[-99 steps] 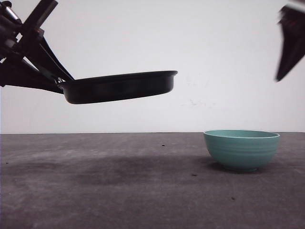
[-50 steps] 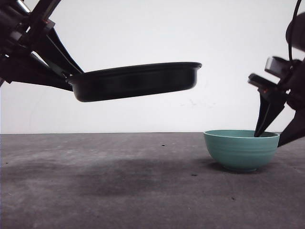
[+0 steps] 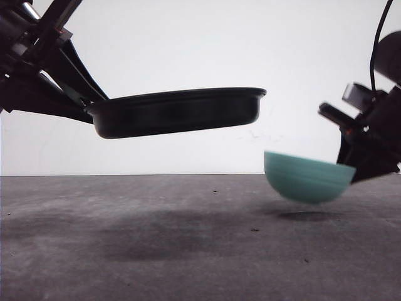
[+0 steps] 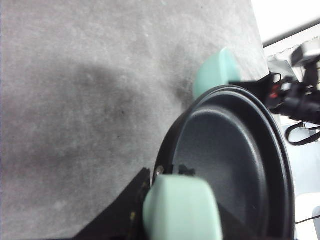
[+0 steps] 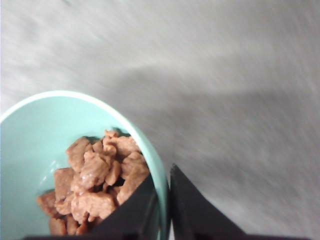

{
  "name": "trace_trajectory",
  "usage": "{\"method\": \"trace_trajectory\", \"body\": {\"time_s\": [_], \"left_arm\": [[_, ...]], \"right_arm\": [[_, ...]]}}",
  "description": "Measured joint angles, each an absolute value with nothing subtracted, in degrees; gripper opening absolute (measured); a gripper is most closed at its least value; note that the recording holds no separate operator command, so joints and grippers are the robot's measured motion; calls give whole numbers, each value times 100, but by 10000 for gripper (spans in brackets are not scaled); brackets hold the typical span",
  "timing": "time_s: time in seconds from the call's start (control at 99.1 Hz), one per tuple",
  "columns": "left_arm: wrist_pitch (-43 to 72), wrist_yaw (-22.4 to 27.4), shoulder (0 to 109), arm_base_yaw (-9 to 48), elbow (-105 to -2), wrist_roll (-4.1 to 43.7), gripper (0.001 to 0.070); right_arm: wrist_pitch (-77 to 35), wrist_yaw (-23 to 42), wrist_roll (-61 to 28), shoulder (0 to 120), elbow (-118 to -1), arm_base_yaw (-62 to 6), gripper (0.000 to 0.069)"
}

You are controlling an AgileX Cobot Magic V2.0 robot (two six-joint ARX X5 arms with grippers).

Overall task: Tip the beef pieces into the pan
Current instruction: 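Grasp the mint-green bowl rim with the right gripper and lift, then tilt the bowl over the held pan with the right gripper, pouring cubes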

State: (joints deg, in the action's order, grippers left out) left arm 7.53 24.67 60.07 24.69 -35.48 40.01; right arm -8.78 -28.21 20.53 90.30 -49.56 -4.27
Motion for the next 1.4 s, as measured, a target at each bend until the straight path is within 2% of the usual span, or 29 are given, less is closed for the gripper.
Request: {"method": "trace_trajectory", "body": {"time_s": [0.151,0.313,0.464,0.646,0.848,0.999,1.211,1.403], "left_arm": [[792,2434,6012,2611,-3579,4001,49],[1374,2134,6163,2777,-4040,3924,49],[2045,2073,6497,2836,-4580,3647,49],[2510,2071,6733,2864,-5085,3365,49],[2630,2064,6783,2864,-5273,3251,49],[2689,2062,6788,2864,-5273,3238,49],[2685,2058,6788,2864,-5273,3238,49],[2685,2053,6788,2864,-5277,3238,49]], "right_arm": [[-696,-2764,2187,8130,-5024,-733,17],[-617,-2324,2259,7116,-5258,-1514,16],[-659,-1332,2226,6543,-5266,-2475,16],[-980,-45,1767,6493,-5266,-3485,16],[-948,1820,834,6504,-5264,-4399,16],[-220,3183,-211,6504,-5262,-4967,16],[777,3896,-1883,6641,-5262,-5463,16],[1048,4056,-3107,7035,-5262,-5629,16]]}}
